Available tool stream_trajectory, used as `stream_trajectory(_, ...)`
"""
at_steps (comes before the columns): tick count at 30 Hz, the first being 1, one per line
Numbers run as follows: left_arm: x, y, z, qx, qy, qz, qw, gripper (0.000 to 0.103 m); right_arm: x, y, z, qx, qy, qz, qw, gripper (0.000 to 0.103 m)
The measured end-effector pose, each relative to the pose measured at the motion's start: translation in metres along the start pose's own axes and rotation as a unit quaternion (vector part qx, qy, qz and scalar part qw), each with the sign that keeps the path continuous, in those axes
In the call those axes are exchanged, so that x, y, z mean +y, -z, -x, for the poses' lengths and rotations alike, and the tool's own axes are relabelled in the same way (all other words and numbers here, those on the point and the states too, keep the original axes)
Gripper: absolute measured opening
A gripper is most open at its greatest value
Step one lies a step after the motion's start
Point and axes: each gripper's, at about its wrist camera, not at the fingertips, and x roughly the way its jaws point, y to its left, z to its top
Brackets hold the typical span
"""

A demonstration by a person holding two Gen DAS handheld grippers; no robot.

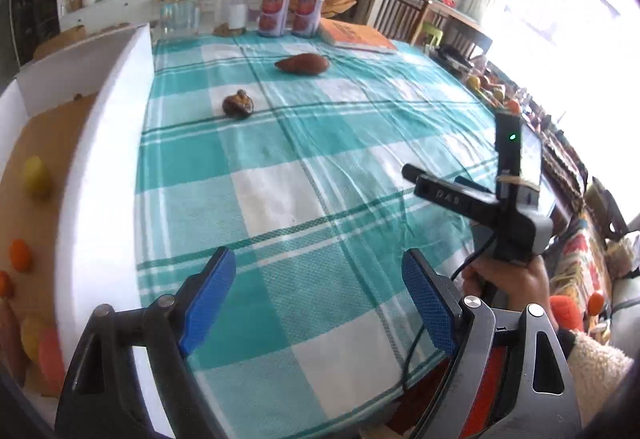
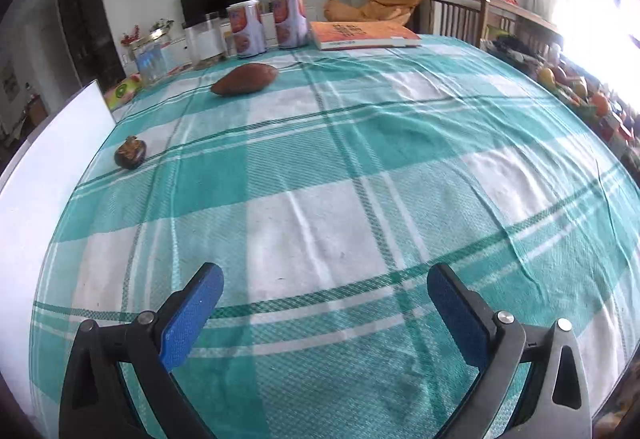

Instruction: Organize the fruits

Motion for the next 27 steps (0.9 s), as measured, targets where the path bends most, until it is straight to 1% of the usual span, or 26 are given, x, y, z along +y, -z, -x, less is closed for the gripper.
stream_trajectory(1,-0.006,0.0,-0.017,0.005,-0.015,-0.001,0.9999,0.087,-0.005,-0.001,0.009,-0.019,0.007,-0.007,1.0,0.101)
stream_trajectory(2,-0.009,-0.001,-0.032,0.004,-0.029,-0.001,0.9996,0.087,-0.007,-0.001,0.012,-0.024,0.03,-0.005,0.999,0.101)
stream_trajectory(3,-0.01,-0.003,-0.045,-0.002,-0.048,-0.001,0.9989,0.087,-0.006,0.001,0.014,-0.017,0.044,-0.006,0.999,0.101)
stream_trajectory(5,-0.007,-0.012,-0.071,-0.005,-0.086,0.007,0.9963,0.087,-0.01,0.0,0.005,0.004,0.044,-0.013,0.999,0.101)
stream_trajectory(9,0.004,-0.039,-0.112,0.006,-0.131,0.029,0.9909,0.087,-0.016,0.001,-0.002,0.014,0.042,-0.032,0.999,0.101)
stream_trajectory(11,0.003,-0.047,-0.121,-0.006,-0.153,0.017,0.9881,0.092,-0.016,0.001,-0.004,0.014,0.039,-0.035,0.999,0.101)
stream_trajectory(12,0.004,-0.05,-0.124,-0.011,-0.157,0.013,0.9875,0.094,-0.015,0.002,-0.004,0.014,0.041,-0.034,0.998,0.101)
stream_trajectory(13,0.005,-0.051,-0.127,-0.013,-0.164,0.014,0.9863,0.1,-0.015,0.002,-0.004,0.015,0.042,-0.033,0.998,0.101)
stream_trajectory(14,0.008,-0.052,-0.129,-0.012,-0.165,0.019,0.986,0.102,-0.014,0.002,-0.005,0.016,0.043,-0.032,0.998,0.102)
stream_trajectory(17,0.013,-0.051,-0.13,-0.011,-0.149,0.031,0.9883,0.102,-0.013,0.002,-0.006,0.018,0.044,-0.03,0.998,0.103)
stream_trajectory(27,0.012,-0.051,-0.129,-0.011,-0.15,0.03,0.9881,0.102,-0.011,0.002,-0.008,0.021,0.048,-0.026,0.998,0.103)
